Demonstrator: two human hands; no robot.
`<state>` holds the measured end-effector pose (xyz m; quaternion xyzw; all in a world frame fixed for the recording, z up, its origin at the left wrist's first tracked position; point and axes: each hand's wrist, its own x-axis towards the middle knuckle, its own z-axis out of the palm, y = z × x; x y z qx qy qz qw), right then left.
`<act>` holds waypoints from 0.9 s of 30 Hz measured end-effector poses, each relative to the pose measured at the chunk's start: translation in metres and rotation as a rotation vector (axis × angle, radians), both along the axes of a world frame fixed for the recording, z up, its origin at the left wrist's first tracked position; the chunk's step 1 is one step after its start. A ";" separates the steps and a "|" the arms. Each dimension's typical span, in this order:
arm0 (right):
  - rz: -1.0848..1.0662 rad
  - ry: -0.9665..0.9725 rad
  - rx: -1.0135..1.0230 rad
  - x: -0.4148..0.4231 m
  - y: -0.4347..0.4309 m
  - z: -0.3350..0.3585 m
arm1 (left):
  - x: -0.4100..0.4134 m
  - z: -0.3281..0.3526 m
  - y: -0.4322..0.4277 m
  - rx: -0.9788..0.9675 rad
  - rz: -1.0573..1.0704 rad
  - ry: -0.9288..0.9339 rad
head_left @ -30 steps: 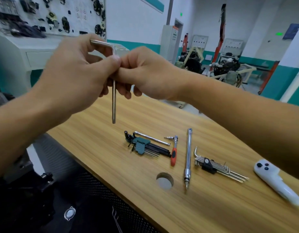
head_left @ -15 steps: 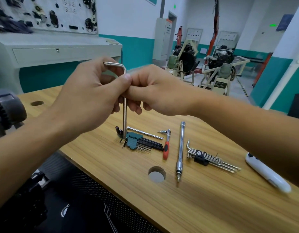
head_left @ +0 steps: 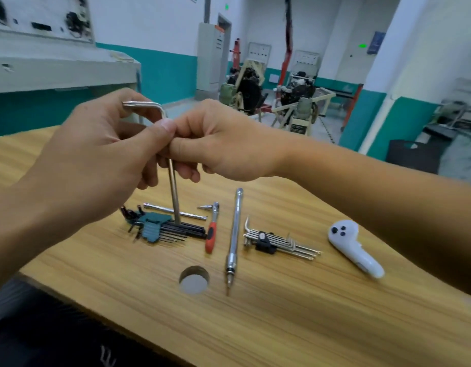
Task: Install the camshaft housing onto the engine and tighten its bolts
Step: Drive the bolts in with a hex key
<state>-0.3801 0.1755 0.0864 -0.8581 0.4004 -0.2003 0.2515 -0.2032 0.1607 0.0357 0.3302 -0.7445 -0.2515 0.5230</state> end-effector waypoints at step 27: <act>0.022 -0.128 0.053 -0.005 0.003 -0.017 | -0.002 -0.007 0.001 0.007 -0.029 -0.025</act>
